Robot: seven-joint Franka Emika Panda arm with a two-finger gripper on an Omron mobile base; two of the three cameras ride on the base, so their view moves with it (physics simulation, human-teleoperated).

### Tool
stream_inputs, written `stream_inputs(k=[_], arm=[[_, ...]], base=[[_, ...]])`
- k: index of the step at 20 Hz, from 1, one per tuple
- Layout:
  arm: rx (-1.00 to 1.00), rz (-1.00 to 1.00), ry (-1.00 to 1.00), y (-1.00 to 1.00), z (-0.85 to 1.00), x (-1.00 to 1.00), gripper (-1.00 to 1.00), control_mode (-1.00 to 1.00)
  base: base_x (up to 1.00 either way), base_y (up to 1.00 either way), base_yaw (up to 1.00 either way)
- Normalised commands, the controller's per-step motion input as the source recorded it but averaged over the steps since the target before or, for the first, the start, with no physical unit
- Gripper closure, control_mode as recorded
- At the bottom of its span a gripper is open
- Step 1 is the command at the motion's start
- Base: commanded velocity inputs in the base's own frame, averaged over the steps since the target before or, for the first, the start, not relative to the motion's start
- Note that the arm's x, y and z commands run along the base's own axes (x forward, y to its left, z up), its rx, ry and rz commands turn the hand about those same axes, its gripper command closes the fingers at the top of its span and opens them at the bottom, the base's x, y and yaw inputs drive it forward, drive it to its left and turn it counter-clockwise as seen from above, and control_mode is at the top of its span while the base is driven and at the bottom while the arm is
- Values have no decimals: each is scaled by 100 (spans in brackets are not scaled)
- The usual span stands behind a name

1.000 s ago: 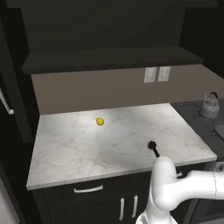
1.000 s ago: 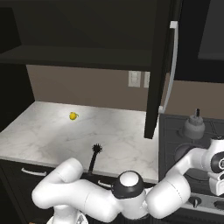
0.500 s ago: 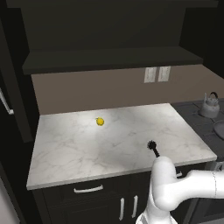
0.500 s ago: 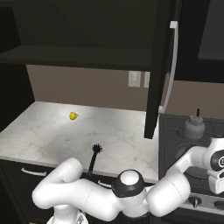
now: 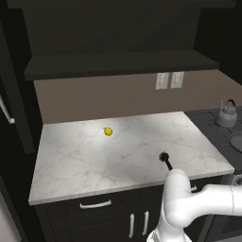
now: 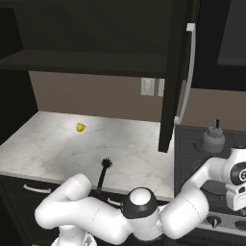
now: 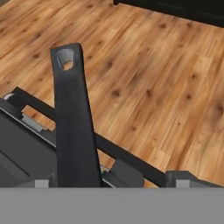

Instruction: Pick the pan from the cabinet and place it on the stove. Then turn on the stove burner for the pan.

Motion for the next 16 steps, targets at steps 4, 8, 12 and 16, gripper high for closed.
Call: stream_inputs(k=[4, 8, 12, 16], arm=[[0, 1, -7, 28, 27, -28, -100, -100], [-3, 0, -16, 17, 31, -18, -100, -100], [-5, 0, -23, 1, 33, -11, -100, -100], [-2, 0, -23, 0, 32, -42, -100, -100]], base=[[0, 0, 0], [0, 0, 0], [0, 0, 0], [0, 0, 0]])
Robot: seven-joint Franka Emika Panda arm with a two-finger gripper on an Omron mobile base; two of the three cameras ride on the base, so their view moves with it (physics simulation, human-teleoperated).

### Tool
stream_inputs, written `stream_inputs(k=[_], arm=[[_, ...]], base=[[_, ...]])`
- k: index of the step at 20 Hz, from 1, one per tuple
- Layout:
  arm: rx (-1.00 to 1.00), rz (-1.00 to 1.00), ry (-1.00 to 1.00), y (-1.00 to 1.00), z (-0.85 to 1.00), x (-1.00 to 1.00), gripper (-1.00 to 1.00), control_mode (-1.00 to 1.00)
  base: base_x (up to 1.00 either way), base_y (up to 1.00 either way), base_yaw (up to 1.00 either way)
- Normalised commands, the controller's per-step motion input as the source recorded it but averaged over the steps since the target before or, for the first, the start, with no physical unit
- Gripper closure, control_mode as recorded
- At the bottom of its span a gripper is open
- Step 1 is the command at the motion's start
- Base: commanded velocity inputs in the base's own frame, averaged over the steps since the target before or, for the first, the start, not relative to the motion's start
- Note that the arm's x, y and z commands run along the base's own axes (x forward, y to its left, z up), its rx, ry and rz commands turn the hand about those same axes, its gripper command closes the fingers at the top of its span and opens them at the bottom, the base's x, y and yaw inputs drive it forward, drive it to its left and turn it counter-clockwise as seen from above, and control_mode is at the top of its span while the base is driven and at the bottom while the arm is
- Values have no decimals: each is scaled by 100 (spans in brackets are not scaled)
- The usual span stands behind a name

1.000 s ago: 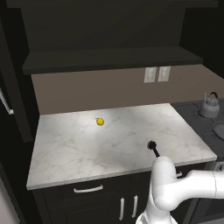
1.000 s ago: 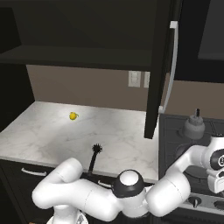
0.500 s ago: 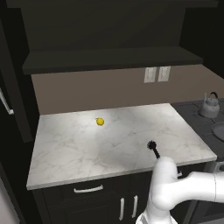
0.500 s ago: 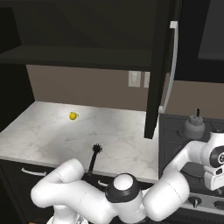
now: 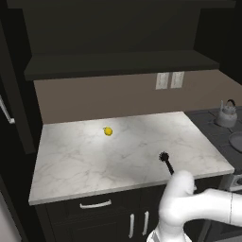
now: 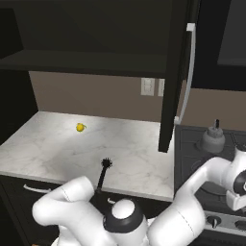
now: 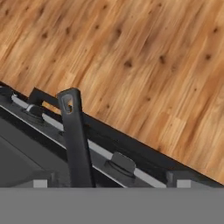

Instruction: Pick the pan from the cabinet and place it on the stove. Then turn on the stove burner for the pan.

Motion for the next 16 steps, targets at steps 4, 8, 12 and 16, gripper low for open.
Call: stream_inputs(k=[4, 8, 12, 16], arm=[[0, 0, -20, 12, 35, -60, -100, -100], [0, 0, -15, 43, 32, -63, -100, -100], [0, 3, -8, 68, 14, -49, -100, -100], [2, 6, -6, 77, 0, -44, -100, -100]], base=[[0, 0, 0], [0, 0, 0], [0, 0, 0], [0, 0, 0]])
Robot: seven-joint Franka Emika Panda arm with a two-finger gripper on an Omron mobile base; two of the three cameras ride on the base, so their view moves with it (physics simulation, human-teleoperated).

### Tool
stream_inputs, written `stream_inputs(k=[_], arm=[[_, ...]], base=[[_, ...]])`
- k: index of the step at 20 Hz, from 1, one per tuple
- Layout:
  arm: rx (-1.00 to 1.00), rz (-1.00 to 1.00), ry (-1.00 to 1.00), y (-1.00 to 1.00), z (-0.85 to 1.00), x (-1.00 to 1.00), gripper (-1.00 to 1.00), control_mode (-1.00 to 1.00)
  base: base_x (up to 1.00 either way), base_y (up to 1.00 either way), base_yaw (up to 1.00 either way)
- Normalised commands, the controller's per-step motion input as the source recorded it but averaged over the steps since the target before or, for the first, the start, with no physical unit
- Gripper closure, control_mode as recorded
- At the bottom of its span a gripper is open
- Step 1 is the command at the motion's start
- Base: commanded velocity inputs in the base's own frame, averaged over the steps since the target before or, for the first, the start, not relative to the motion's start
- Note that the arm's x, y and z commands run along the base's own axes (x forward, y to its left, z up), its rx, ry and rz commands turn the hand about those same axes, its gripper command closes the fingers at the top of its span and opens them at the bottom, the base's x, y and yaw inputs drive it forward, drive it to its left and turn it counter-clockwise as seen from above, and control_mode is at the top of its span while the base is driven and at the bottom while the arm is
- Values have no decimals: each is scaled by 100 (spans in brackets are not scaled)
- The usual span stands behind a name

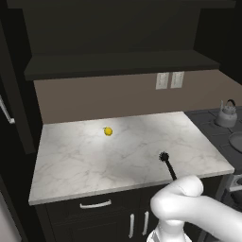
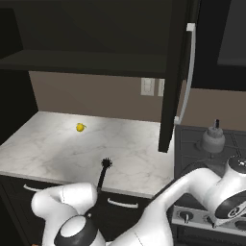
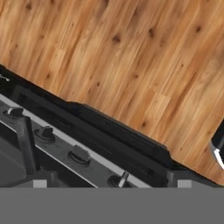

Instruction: Pick the pan from the cabinet and place it on the stove. Then turn on the stove burner for the pan.

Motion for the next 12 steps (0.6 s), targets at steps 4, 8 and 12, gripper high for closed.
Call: stream_inputs(k=[4, 8, 12], arm=[[7, 5, -9, 78, 0, -48, -100, -100], [13, 5, -14, 69, -6, -52, -100, -100], [19, 4, -21, 56, -8, -58, -100, -100]], base=[[0, 0, 0], [0, 0, 0], [0, 0, 0]])
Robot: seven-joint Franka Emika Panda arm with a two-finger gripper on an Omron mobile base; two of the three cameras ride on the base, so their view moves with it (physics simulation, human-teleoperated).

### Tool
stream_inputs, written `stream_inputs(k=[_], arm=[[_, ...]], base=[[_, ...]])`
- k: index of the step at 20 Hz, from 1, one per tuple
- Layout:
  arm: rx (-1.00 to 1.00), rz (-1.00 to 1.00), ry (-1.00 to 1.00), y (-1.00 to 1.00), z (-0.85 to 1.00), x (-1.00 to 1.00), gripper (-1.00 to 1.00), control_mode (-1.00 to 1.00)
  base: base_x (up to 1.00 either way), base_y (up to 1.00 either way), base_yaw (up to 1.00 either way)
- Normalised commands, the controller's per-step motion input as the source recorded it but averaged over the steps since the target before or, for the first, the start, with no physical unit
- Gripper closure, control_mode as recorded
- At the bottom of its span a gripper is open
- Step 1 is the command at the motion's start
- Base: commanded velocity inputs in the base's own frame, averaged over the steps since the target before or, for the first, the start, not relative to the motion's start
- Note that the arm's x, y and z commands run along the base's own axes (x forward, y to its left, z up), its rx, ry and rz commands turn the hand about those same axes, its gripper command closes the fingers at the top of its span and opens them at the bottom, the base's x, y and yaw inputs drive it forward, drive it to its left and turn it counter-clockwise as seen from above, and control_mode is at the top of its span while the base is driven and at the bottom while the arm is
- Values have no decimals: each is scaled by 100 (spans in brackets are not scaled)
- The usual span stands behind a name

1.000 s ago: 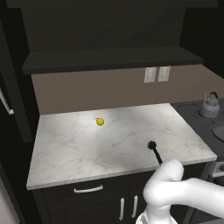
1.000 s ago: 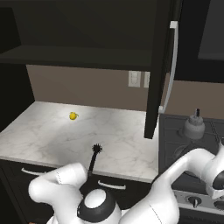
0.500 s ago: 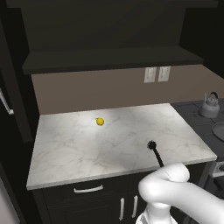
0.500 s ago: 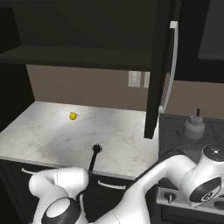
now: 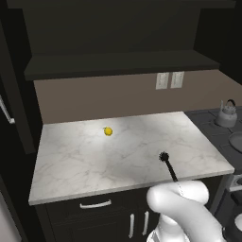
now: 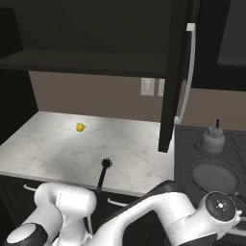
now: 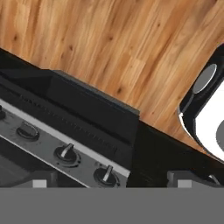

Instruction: Pick the pan from the cabinet and place it on the stove. Then turn on the stove burner for the pan.

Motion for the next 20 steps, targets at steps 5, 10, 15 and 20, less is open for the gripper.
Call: stream_inputs(k=[5, 10, 15, 20], arm=[[20, 1, -31, 44, 0, -57, -100, -100], [14, 0, -34, 14, 14, -31, -100, -100], [13, -4, -31, 0, 14, 0, -100, -100], [14, -5, -24, 0, 7, 6, -100, -100]], base=[[0, 0, 0], [0, 0, 0], [0, 0, 0], [0, 0, 0]])
